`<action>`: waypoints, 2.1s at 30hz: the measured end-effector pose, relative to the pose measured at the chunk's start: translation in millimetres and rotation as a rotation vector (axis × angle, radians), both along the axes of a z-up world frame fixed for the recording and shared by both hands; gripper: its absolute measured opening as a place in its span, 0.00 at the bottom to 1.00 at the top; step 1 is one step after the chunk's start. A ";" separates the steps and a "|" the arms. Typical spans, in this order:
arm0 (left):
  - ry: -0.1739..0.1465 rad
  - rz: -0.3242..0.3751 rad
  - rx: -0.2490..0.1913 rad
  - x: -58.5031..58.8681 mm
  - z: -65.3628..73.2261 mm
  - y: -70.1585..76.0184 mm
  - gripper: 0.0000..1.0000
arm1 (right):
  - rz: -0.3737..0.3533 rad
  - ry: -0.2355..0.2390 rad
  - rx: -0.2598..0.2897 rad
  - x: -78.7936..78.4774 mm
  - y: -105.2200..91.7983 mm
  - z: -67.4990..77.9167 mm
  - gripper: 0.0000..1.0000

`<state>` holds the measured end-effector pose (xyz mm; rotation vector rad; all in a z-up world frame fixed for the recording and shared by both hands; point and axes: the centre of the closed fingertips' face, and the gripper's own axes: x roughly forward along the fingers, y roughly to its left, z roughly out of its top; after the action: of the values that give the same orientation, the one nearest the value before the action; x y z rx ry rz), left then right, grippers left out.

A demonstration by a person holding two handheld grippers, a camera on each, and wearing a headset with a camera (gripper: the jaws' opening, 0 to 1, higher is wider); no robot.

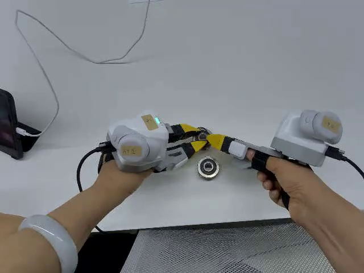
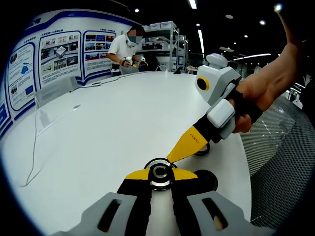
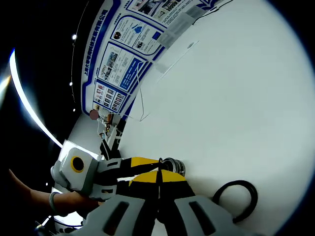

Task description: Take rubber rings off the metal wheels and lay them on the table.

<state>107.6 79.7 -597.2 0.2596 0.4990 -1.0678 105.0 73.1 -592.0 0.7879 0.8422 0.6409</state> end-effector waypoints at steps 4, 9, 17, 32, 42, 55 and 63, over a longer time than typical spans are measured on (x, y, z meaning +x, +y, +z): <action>-0.021 -0.004 -0.011 -1.9 6.4 3.5 0.22 | -0.006 0.000 -0.006 1.3 -0.7 -0.7 0.01; -0.038 0.014 -0.024 -4.8 11.9 13.5 0.24 | -0.005 0.001 -0.007 1.7 0.8 0.0 0.01; -0.024 0.064 -0.022 -8.7 8.2 34.1 0.31 | 0.006 -0.001 0.012 0.4 6.3 5.5 0.01; 0.000 0.114 -0.037 -13.6 7.7 52.7 0.50 | 0.007 -0.006 0.071 -7.3 10.5 26.3 0.01; 0.013 0.132 -0.061 -21.0 8.7 61.2 0.59 | -0.024 -0.025 0.085 -17.3 -17.1 44.9 0.01; 0.011 0.178 -0.086 -26.0 14.4 71.3 0.67 | -0.133 0.068 0.011 -35.8 -75.7 9.5 0.01; 0.016 0.192 -0.083 -31.6 13.3 76.7 0.65 | -0.123 0.078 -0.084 -41.5 -89.8 -7.7 0.02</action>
<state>76.0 156.4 -583.9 0.1272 0.4825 -0.9015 63.5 -16.6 -599.7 0.7856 0.8789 0.4651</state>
